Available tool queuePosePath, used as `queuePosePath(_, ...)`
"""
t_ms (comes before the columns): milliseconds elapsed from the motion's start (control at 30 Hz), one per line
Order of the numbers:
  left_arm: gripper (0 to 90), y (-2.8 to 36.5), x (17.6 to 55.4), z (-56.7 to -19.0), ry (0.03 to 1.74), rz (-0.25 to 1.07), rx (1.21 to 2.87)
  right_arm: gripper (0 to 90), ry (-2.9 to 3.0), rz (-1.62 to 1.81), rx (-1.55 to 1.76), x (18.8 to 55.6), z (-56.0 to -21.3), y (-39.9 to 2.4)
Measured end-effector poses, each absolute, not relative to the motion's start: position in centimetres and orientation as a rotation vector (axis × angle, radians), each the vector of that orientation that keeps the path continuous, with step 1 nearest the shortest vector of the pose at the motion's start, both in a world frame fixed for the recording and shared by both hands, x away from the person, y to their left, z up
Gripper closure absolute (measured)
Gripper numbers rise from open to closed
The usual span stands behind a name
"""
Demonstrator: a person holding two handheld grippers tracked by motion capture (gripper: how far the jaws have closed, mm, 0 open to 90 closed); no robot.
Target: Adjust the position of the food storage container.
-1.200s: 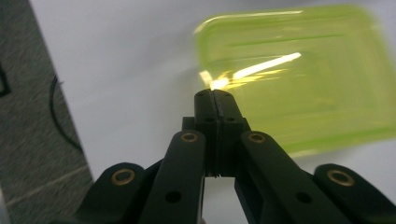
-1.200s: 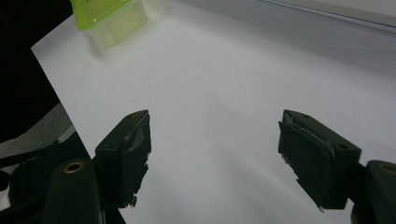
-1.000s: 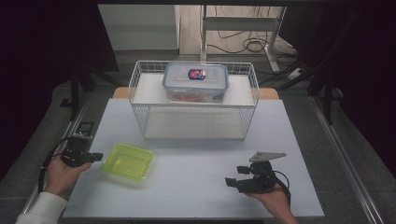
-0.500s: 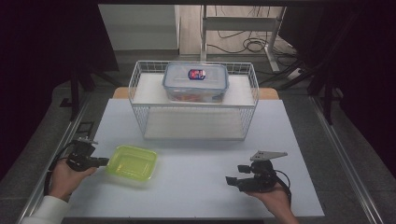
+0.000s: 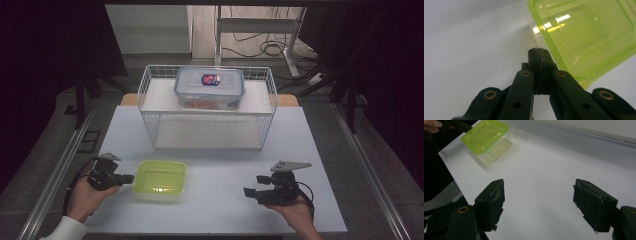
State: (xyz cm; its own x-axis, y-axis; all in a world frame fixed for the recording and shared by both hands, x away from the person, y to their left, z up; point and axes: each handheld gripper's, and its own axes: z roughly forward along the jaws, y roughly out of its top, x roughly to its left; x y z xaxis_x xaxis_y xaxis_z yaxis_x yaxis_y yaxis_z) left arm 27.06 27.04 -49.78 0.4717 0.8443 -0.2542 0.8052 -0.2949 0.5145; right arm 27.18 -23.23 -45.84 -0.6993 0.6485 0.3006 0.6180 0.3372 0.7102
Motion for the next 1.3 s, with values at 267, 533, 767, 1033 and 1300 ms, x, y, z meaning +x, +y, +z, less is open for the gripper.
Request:
queuePosePath(267, 90.0, 25.0, 27.4, -50.3, 1.335, 0.042, 2.128, 24.9, 2.537, 1.325, 1.214, 27.3, -45.9, -23.4)
queuePosePath(533, 90.0, 23.2, 27.5, -50.5, 1.319, -0.003, 2.097, 24.9, 2.528, 1.317, 1.222, 27.2, -45.8, -23.3)
queuePosePath(767, 90.0, 21.2, 28.0, -50.6, 1.29, -0.023, 2.1, 24.9, 2.532, 1.315, 1.227, 27.3, -46.0, -23.4)
queuePosePath(1033, 90.0, 18.9, 29.0, -50.6, 1.26, -0.036, 2.082, 24.9, 2.542, 1.305, 1.226, 27.3, -46.1, -23.4)
queuePosePath(1300, 90.0, 17.5, 29.3, -50.9, 1.233, -0.057, 2.079, 24.6, 2.538, 1.303, 1.226, 27.4, -46.2, -23.5)
